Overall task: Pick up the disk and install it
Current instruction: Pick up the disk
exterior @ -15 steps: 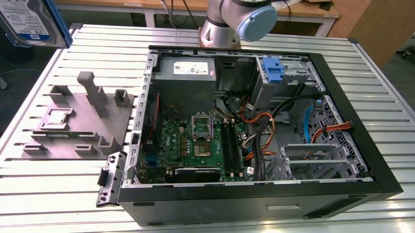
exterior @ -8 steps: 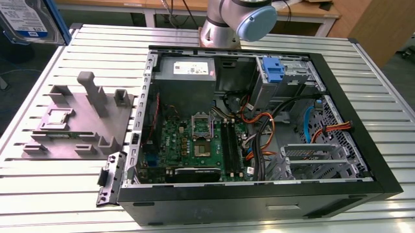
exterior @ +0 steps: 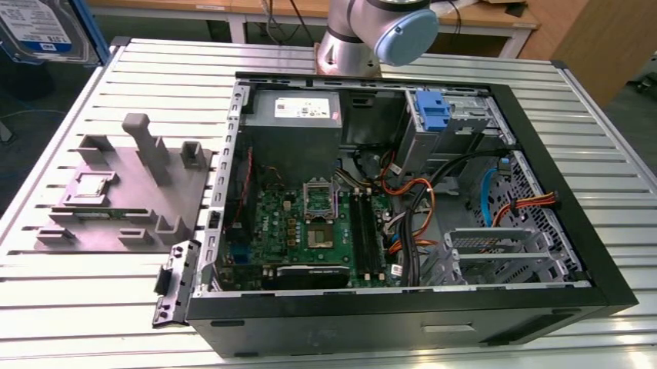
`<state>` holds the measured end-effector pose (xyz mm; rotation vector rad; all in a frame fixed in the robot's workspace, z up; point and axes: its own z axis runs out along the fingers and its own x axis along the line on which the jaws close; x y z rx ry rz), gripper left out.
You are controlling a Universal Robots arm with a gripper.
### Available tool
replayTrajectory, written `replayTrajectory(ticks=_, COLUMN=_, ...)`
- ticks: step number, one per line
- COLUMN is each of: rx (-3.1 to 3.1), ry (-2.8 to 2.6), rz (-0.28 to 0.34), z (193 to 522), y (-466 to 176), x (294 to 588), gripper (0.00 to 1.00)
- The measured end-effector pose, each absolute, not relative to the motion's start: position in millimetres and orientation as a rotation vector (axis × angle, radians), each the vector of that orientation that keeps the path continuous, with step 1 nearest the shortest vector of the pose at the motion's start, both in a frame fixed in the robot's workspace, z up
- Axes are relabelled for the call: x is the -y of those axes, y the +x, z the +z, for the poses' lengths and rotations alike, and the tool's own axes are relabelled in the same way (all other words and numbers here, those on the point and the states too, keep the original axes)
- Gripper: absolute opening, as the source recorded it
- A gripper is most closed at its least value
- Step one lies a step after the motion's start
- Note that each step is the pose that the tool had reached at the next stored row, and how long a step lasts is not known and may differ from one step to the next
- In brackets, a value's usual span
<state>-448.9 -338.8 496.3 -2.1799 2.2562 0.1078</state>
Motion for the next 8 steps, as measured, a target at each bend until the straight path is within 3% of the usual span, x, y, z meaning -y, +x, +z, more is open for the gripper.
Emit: replayTrajectory(ticks=8, rx=-2.256, ry=-2.18, rz=0.108, z=503.7, y=-448.9, x=338.8, gripper=0.36)
